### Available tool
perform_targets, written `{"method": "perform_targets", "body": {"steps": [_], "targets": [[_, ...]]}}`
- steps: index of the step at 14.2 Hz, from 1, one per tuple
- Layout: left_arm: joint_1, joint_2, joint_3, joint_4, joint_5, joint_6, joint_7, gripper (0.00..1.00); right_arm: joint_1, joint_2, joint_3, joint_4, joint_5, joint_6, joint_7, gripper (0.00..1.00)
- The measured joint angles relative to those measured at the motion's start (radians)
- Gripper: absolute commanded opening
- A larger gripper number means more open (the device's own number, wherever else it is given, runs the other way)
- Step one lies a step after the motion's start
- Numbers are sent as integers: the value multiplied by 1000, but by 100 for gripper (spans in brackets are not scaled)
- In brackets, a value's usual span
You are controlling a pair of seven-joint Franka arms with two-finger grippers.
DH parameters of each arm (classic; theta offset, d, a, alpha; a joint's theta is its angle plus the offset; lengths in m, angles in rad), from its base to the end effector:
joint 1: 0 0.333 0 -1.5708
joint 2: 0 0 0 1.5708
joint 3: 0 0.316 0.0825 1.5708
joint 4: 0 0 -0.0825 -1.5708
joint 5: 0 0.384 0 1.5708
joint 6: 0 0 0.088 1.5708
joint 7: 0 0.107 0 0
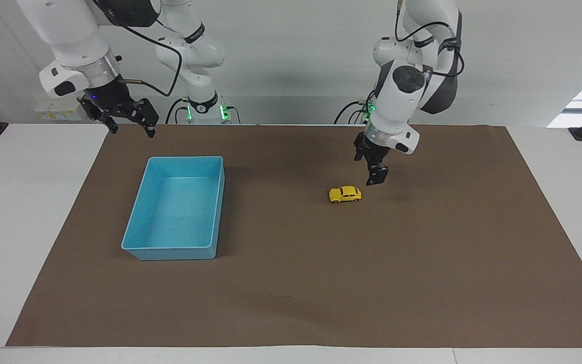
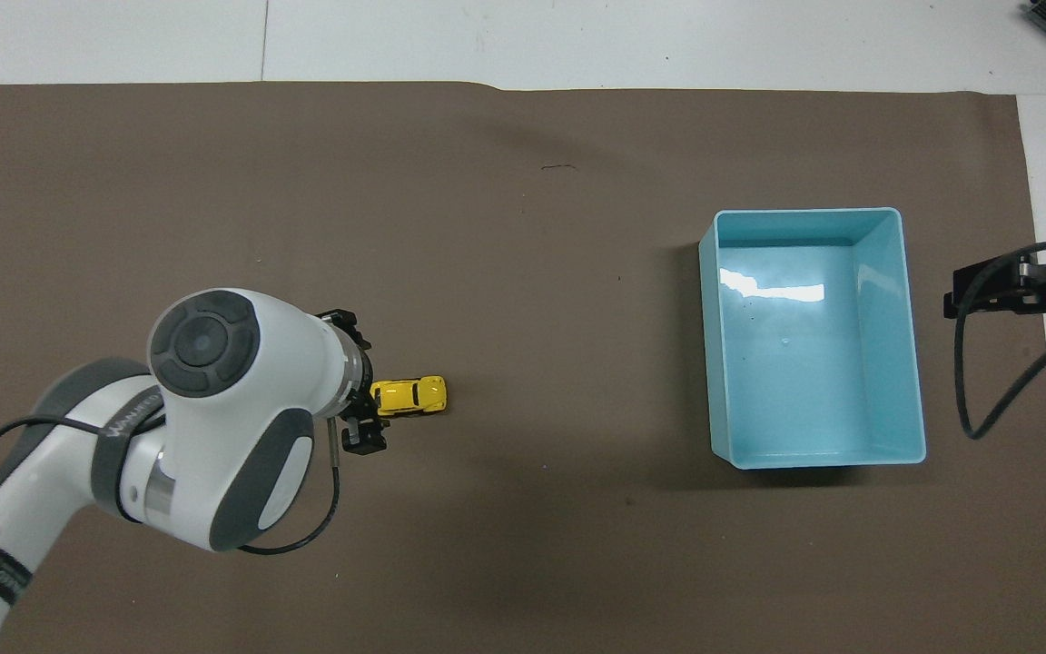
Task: Wind up and store yellow beetle car
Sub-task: 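Press the yellow car down and drag it backward with the left gripper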
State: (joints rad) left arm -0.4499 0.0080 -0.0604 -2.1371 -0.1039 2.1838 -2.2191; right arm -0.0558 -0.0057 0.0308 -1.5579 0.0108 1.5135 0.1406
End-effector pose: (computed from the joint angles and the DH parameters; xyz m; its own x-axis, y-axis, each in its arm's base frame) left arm 0.4732 -0.2692 0.4056 -0.1952 0.9765 -0.0916 0.9807 0.1938 -0.0241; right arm 0.5468 -0.0124 0.6288 0.9856 -0.1642 -0.0398 -0.1645 -0.9864 -0.0051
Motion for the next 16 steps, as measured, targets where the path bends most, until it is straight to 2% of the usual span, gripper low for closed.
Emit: {"method": "perform_targets", "body": {"steps": [3,5,10,16], "targets": [[-70,42,1,-92,0,158,-37,100,0,0,0,0,0,0,0,100],[-80,63,3,-108,0,222,-63,100,0,0,0,0,0,0,0,100],[-25,71,35,-113,0,262,-71,100,0,0,0,0,0,0,0,100],[-18,99,29,-128,0,332,-71,100,0,0,0,0,0,0,0,100]]}}
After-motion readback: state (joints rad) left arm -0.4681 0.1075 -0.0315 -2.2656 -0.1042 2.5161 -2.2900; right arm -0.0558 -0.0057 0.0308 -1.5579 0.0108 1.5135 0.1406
